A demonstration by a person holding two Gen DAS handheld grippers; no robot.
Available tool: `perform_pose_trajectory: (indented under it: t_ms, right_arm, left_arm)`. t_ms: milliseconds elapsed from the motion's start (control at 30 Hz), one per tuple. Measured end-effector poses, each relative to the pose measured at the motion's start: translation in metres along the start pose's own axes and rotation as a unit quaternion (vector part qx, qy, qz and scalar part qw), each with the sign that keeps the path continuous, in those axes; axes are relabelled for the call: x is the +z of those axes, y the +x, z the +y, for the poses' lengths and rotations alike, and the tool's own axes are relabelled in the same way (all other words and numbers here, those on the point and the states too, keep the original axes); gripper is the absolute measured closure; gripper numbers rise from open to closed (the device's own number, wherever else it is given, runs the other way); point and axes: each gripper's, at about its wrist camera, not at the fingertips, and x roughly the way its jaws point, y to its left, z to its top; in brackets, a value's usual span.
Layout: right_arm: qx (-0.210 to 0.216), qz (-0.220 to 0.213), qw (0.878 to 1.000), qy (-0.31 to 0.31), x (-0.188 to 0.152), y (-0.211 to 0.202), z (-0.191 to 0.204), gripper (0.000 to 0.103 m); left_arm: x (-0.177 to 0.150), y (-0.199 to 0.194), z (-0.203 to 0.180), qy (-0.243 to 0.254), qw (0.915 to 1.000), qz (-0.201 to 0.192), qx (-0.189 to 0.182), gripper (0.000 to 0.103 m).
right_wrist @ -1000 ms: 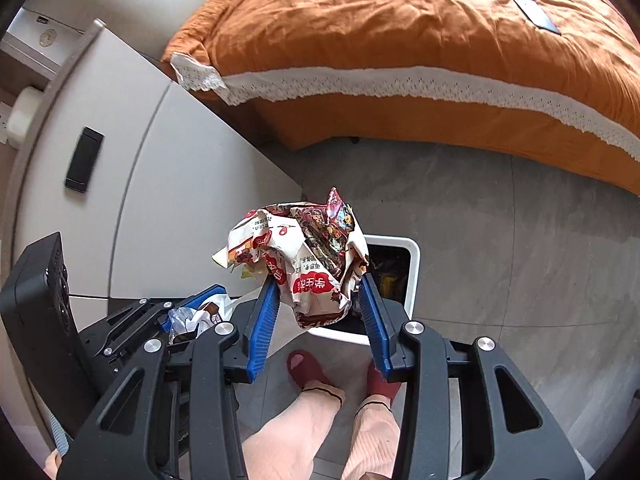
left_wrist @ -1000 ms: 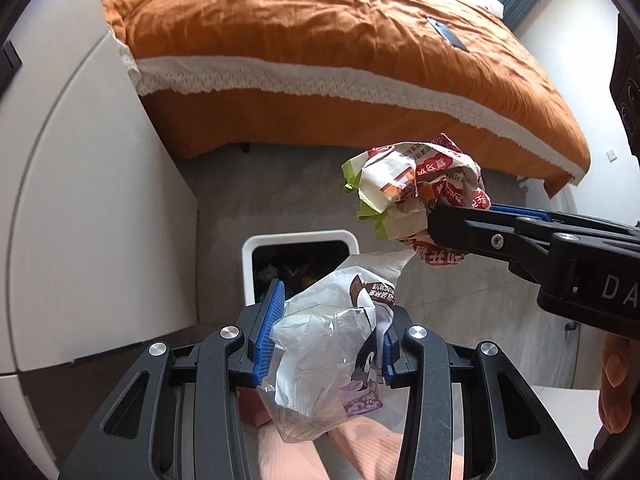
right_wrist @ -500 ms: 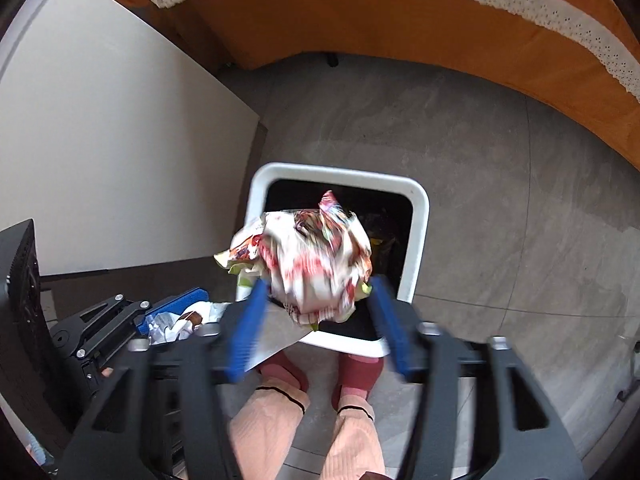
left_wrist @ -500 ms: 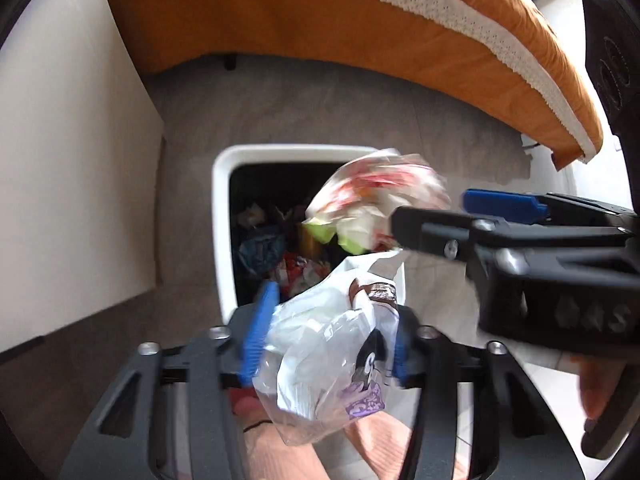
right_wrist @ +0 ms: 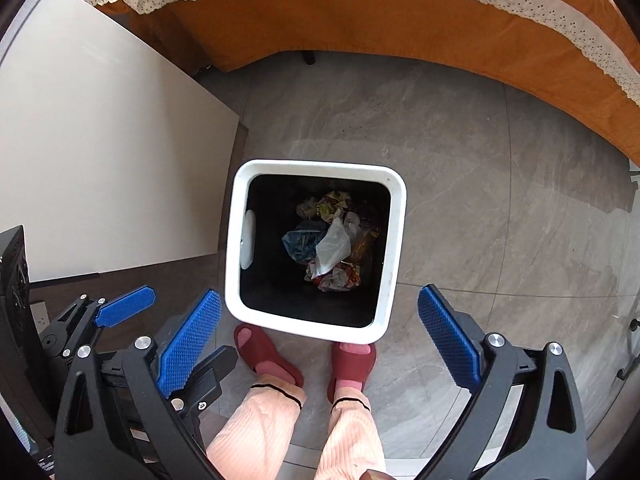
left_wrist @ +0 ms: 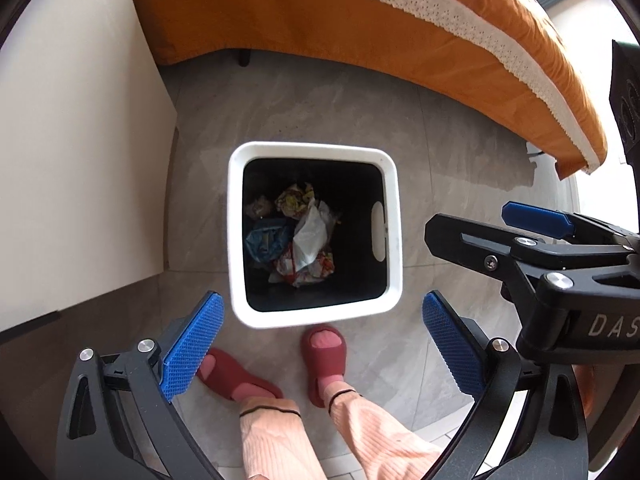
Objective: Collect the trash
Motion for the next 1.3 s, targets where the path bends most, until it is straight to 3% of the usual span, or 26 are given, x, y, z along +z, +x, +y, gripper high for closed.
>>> perform_pose_trajectory:
  t_ms: [300, 400, 533, 700, 900, 1067, 1167, 1300]
  right_arm:
    - [0.044, -0.062, 0.997, 0.009, -0.021, -0.117, 0.01, 0.005]
    - [0.064, -0.109, 0.992, -0.002, -0.028, -0.173, 0.02, 0.005]
    - [0.081, -0.198, 0.976, -0.047, -0.043, -0.249, 0.044, 0.005]
    - [0.075, -0.296, 0.943, -0.128, -0.065, -0.322, 0.088, 0.005]
    - [0.061, -0.404, 0.885, -0.222, -0.106, -0.395, 0.153, 0.005]
    - [0.086, -0.442, 0.856, -0.255, -0.14, -0.422, 0.204, 0.005]
    - [0.109, -0.445, 0.847, -0.27, -0.165, -0.431, 0.243, 0.005]
    - [0.121, -0.447, 0.833, -0.303, -0.197, -0.432, 0.3, 0.005]
  left_arm:
    - [-0.019, -0.122, -0.04, 0.013, 0.9975, -0.061, 0.034, 0.005]
    - [-0.03, -0.18, -0.052, -0.001, 0.9935, -0.1, 0.053, 0.005]
    - [-0.048, -0.243, -0.06, -0.03, 0.9854, -0.152, 0.071, 0.005]
    - [-0.079, -0.335, -0.065, -0.077, 0.9599, -0.244, 0.116, 0.005]
    - [-0.123, -0.424, -0.054, -0.119, 0.9207, -0.337, 0.158, 0.005]
    - [-0.169, -0.481, -0.027, -0.145, 0.8925, -0.38, 0.194, 0.005]
    - [-0.203, -0.51, -0.007, -0.157, 0.8793, -0.396, 0.213, 0.005]
    - [-0.246, -0.533, 0.019, -0.155, 0.8571, -0.408, 0.274, 0.005]
